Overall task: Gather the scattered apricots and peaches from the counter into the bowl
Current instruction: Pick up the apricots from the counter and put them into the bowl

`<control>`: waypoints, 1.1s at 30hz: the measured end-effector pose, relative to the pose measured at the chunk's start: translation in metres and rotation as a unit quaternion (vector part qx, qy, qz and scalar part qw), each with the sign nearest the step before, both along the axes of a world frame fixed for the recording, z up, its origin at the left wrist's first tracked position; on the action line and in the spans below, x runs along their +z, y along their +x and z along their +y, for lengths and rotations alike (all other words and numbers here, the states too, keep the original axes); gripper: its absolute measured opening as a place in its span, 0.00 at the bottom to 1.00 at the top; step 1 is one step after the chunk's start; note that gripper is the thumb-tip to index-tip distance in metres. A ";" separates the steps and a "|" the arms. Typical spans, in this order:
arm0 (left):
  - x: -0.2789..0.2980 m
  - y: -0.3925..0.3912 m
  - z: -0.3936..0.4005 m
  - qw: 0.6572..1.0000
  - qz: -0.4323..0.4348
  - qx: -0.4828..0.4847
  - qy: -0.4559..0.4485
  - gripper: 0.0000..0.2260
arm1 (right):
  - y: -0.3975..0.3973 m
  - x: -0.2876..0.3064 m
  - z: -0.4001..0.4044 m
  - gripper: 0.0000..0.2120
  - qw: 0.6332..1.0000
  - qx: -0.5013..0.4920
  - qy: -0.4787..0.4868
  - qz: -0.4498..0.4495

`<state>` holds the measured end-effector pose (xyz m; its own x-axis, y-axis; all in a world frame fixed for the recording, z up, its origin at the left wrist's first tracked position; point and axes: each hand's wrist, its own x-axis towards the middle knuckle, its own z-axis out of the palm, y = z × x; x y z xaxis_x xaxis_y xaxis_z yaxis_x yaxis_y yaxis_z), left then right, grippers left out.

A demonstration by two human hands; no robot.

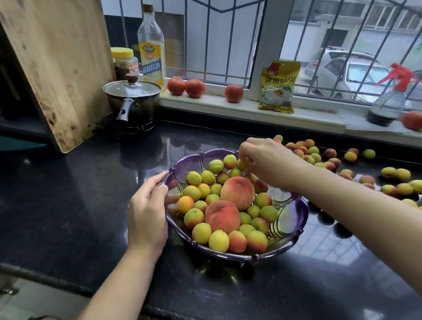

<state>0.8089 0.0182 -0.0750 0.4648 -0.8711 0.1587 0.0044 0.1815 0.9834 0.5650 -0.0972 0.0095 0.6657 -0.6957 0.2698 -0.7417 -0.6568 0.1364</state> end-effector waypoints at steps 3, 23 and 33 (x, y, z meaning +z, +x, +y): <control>0.000 0.000 0.000 1.000 0.007 -0.009 0.002 0.19 | -0.006 0.000 0.002 0.11 1.000 -0.006 0.010 -0.007; 0.000 -0.003 -0.003 0.999 0.005 0.005 -0.042 0.16 | -0.064 -0.018 -0.036 0.07 0.960 -0.236 0.133 -0.076; 0.001 -0.006 -0.001 0.998 0.030 -0.007 -0.050 0.14 | -0.070 -0.017 -0.035 0.13 0.955 -0.227 0.120 -0.149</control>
<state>0.8027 0.0174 -0.0736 0.4641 -0.8584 0.2186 0.0652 0.2792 0.9580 0.4945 -0.1324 -0.0077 0.1996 -0.9599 0.1970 -0.9399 -0.2444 -0.2385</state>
